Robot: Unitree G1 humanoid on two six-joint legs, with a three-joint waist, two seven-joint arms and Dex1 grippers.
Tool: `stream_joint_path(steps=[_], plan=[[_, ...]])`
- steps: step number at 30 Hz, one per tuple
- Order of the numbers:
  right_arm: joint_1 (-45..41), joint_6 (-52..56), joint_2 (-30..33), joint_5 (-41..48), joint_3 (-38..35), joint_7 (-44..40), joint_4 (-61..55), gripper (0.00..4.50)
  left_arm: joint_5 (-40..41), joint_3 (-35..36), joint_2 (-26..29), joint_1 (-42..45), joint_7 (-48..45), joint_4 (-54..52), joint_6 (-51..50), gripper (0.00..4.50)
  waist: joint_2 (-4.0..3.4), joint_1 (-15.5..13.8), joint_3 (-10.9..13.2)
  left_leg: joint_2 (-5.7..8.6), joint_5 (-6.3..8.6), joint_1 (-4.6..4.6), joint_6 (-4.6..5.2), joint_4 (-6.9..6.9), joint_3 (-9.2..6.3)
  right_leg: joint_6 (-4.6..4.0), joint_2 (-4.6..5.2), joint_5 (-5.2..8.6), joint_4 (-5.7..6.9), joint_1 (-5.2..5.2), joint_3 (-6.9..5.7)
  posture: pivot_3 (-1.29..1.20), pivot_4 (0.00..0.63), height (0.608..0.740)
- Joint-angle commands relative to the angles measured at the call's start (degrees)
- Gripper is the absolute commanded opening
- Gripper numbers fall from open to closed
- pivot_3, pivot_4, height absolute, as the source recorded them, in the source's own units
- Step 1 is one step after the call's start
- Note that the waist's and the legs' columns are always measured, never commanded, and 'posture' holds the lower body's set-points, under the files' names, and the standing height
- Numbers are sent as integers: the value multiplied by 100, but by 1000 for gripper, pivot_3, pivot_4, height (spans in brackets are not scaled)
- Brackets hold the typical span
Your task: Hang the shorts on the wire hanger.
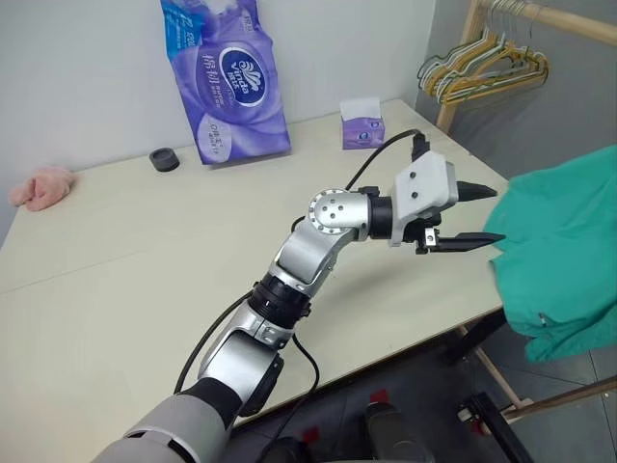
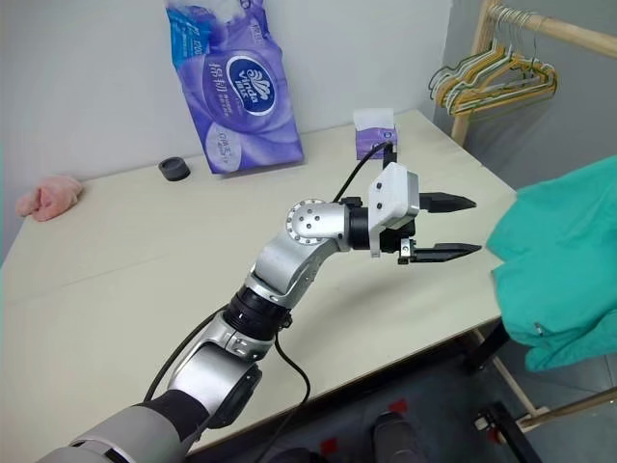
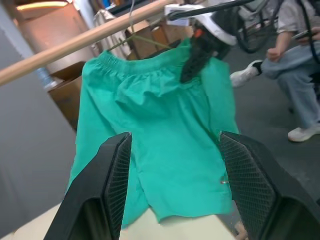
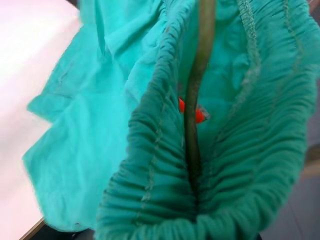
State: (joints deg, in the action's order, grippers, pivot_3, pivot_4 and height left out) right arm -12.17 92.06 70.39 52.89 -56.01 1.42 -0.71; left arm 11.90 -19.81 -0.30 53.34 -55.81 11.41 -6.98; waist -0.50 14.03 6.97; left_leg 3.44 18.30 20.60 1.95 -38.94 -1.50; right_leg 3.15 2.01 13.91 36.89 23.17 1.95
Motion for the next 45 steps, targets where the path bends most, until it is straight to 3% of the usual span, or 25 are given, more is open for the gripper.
stream_joint_path(steps=[1, 6, 11, 17, 23, 39, 40, 45], plan=[[-412, 44, 536, -184, 135, -12, 687, 13, -29, 20, -146, 295, -40, 123, 277, 2966, -4, 42, 47, 1, 6, -4, 11, -1, 17, 10, 0, -4, -3, 0, 18, -418, 176, 740], [-1346, -432, 1108, -962, 1011, -312, 2197, 13, 19, 108, -445, 611, -14, 451, 573, 2966, 4, 128, 157, 3, 22, -10, 38, -4, 73, 49, 1, -25, -30, 5, 70, -416, 179, 740], [-1875, -1231, 1585, -1578, 2215, -1170, 3543, 13, 27, 150, -592, 735, 36, 538, 674, 2966, -6, 184, 204, -1, 31, -5, 53, 7, 80, 55, 2, -28, -58, 7, 79, -358, 201, 740], [-1916, -1724, 1810, -2137, 3269, -2393, 4362, 13, 221, 289, -884, 888, 145, 544, 498, 2966, -11, 144, 289, -1, 34, -4, 58, 6, 91, 70, 2, -37, -68, 7, 94, -322, 198, 740], [-1991, -1829, 1725, -2463, 3558, -2913, 4409, 13, 792, 458, -959, 1031, -40, 362, -157, 2966, -6, 85, 292, -4, 35, -3, 57, 5, 88, 77, 3, -41, -73, 7, 93, -308, 185, 740], [-2405, -2146, 1404, -3121, 3809, -3386, 4502, 13, 1087, 496, -971, 1052, -38, 13, -518, 2966, -7, -87, 291, -4, 35, -5, 54, -3, 92, 91, 19, -52, -71, 7, 104, -266, 165, 740], [-2413, -2160, 1399, -3151, 3810, -3396, 4494, 548, 1083, 482, -965, 1045, -39, 5, -513, 2966, -7, -107, 291, -4, 34, -6, 54, -3, 94, 91, 19, -53, -71, 7, 106, -266, 165, 740], [-2435, -2059, 1412, -3210, 3646, -3416, 4328, 1791, 1083, 470, -972, 1031, -24, 4, -510, 2966, -14, -203, 287, -2, 34, -9, 54, -3, 112, 94, 18, -55, -71, 10, 123, -269, 159, 740]])
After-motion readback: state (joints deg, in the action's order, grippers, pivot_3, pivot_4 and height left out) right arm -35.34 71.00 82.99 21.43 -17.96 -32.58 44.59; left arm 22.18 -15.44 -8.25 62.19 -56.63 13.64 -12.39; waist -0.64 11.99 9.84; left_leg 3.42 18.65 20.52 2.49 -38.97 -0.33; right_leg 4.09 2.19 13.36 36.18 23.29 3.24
